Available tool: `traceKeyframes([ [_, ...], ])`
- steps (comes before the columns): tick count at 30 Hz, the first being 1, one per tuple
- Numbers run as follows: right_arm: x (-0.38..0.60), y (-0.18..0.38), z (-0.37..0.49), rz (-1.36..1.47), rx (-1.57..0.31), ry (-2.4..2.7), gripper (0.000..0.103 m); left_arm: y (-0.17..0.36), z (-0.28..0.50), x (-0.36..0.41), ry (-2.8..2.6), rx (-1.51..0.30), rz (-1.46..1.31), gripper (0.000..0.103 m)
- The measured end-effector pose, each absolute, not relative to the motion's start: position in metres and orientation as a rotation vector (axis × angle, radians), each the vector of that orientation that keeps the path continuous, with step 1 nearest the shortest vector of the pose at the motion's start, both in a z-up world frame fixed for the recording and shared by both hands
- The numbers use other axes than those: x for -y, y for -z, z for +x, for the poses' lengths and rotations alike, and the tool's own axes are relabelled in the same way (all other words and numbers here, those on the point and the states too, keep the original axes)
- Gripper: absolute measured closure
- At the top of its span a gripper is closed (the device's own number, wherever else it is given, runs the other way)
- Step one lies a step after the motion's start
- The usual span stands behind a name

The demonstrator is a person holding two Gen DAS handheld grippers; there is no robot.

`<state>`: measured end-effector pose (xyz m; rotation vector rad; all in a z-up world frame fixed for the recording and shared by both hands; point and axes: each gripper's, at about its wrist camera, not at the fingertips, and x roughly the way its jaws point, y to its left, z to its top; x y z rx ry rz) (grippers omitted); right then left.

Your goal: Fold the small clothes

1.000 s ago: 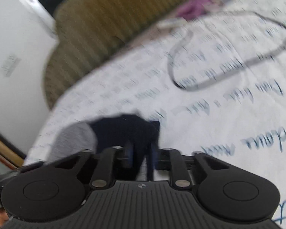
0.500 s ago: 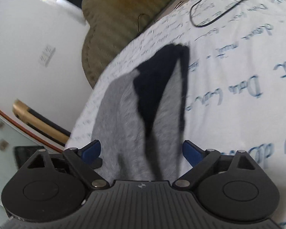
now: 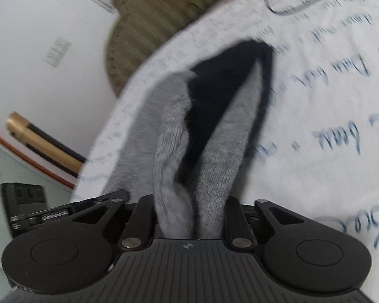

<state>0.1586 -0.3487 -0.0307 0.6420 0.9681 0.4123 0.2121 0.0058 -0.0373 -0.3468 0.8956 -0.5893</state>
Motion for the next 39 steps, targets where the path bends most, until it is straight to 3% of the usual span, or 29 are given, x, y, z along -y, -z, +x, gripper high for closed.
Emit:
traceKeyframes([
  [2, 0.350, 0.035, 0.156, 0.663, -0.961, -0.375, 0.064, 0.032, 0.205, -0.011, 0.550, -0.877, -0.355, 0.084],
  [5, 0.338, 0.013, 0.131, 0.547, -0.889, -0.291, 0.046, 0.017, 0.183, -0.011, 0.470, -0.794, -0.258, 0.058],
  [6, 0.333, 0.007, 0.122, 0.495, -0.862, -0.254, 0.036, 0.013, 0.174, -0.009, 0.429, -0.768, -0.220, 0.035],
  [7, 0.328, 0.001, 0.112, 0.449, -0.835, -0.219, 0.030, 0.010, 0.166, -0.007, 0.388, -0.743, -0.190, 0.022],
  [15, 0.301, -0.010, 0.064, 0.296, -0.747, -0.102, 0.012, 0.008, 0.121, 0.019, 0.285, -0.682, -0.014, 0.021],
  [36, 0.267, 0.002, 0.030, 0.101, -0.737, -0.021, 0.004, 0.034, 0.094, 0.027, 0.194, -0.710, 0.038, 0.021],
  [39, 0.262, 0.005, 0.030, 0.056, -0.731, -0.009, 0.003, 0.037, 0.091, 0.028, 0.171, -0.682, 0.064, 0.015],
])
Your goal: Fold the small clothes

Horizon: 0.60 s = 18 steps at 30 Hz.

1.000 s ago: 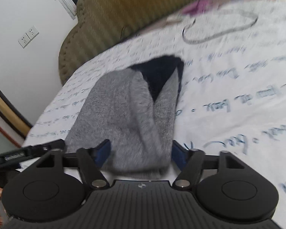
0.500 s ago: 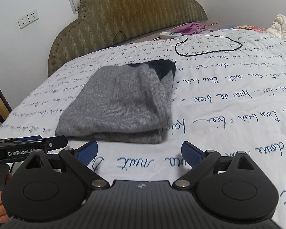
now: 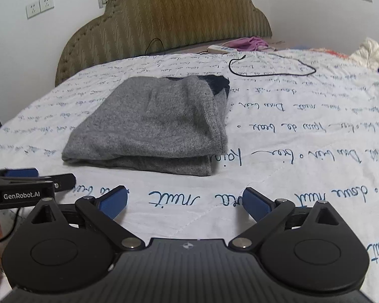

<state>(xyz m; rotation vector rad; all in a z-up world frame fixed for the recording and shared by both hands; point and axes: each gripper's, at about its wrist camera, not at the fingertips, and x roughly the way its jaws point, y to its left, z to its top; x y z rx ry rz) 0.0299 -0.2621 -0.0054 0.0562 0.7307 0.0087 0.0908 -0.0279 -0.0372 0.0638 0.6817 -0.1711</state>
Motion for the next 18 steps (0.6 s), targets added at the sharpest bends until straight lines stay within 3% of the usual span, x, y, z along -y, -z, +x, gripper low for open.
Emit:
traceKeyframes([
  [5, 0.260, 0.014, 0.031, 0.026, -0.735, 0.013, 0.001, 0.043, 0.088, 0.027, 0.142, -0.649, 0.068, 0.012],
  [10, 0.259, 0.022, 0.031, -0.006, -0.736, 0.033, 0.000, 0.049, 0.086, 0.030, 0.122, -0.634, 0.094, 0.002],
  [18, 0.260, 0.030, 0.033, -0.005, -0.739, 0.046, 0.000, 0.054, 0.089, 0.035, 0.121, -0.656, 0.119, 0.000],
])
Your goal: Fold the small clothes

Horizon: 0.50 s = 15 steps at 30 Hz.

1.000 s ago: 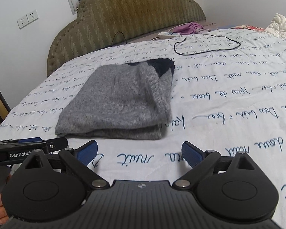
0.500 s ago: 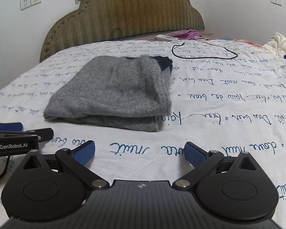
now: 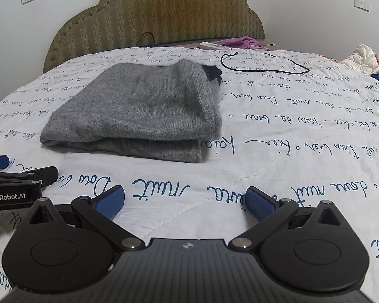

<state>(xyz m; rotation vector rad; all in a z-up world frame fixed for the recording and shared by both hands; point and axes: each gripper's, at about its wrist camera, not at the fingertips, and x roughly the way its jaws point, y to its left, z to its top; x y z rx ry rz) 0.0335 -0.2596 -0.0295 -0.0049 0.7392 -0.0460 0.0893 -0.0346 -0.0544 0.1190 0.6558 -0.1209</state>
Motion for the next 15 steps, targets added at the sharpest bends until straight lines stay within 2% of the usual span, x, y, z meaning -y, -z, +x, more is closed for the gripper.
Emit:
traceKeyframes([
  [15, 0.2570, 0.0315, 0.0337, -0.020, -0.742, 0.049, 0.000, 0.0549, 0.0895, 0.0314, 0.120, -0.662, 0.095, 0.000],
])
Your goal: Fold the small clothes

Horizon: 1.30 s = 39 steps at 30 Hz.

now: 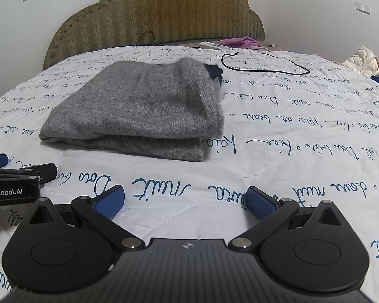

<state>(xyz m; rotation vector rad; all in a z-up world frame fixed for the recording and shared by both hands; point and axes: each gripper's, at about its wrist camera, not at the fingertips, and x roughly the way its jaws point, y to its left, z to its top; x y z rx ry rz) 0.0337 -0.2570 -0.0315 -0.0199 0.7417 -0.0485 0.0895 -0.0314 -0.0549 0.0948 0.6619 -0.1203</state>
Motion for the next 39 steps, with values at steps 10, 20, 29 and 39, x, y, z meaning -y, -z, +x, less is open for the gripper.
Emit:
traceKeyframes([
  [10, 0.2586, 0.0314, 0.0330, -0.007, -0.739, 0.044, 0.000, 0.0546, 0.0901, 0.0296, 0.125, -0.665, 0.081, 0.000],
  [20, 0.2586, 0.0313, 0.0328, -0.005, -0.739, 0.044, 0.000, 0.0548, 0.0899, 0.0295, 0.125, -0.666, 0.077, 0.000],
  [29, 0.2590, 0.0307, 0.0330, -0.006, -0.738, 0.044, 0.000, 0.0551, 0.0897, 0.0292, 0.126, -0.666, 0.073, 0.000],
  [39, 0.2589, 0.0306, 0.0328, -0.005, -0.738, 0.044, 0.000, 0.0550, 0.0895, 0.0292, 0.125, -0.665, 0.073, 0.000],
])
